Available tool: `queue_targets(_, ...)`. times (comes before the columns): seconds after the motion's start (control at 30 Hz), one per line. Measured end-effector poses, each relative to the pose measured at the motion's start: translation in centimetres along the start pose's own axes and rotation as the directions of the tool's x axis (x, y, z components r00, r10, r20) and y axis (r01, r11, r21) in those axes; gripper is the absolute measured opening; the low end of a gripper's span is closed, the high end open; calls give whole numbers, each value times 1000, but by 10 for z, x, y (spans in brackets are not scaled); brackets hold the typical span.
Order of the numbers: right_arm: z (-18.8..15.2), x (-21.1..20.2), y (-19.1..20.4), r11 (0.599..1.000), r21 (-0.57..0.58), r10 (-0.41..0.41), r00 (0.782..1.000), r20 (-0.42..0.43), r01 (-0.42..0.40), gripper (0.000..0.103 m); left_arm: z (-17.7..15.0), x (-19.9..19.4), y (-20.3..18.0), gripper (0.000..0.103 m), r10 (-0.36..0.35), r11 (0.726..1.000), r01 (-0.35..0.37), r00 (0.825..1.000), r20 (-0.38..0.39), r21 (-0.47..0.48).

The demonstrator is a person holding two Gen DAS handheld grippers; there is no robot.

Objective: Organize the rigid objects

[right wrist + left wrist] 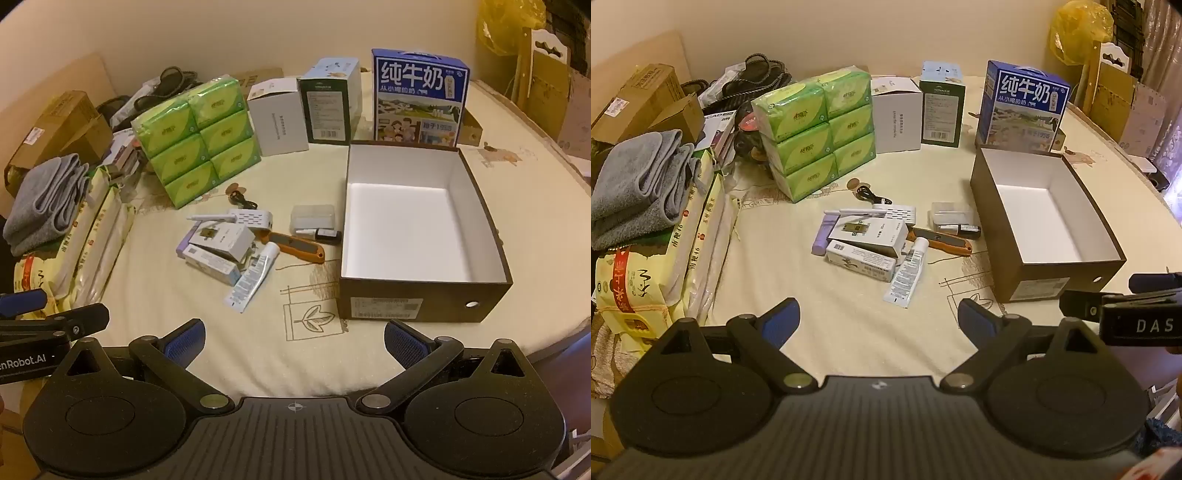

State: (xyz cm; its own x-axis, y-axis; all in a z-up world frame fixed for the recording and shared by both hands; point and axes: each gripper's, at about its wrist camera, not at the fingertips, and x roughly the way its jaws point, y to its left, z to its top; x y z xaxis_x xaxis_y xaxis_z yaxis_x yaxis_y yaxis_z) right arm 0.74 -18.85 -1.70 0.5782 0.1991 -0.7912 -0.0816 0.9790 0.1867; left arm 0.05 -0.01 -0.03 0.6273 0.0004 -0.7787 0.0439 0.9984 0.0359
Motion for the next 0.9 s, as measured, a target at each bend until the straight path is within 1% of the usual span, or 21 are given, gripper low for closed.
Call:
queue_targets(0.67,2,2,-2,1000,2,5,1000,1,-5,101,0,0,0,91,1,1000,0,1000,4,-2)
queue_targets(0.73,2,-1,6,1000,2,5,1000,-1,-5,101,0,0,0,91,1,1000,-1,1000,4,-1)
queue_targets(0.9,2,1,3,1000,2,7,1000,1,-7,101,0,0,0,91,2,1000,-2,1000,3,-2)
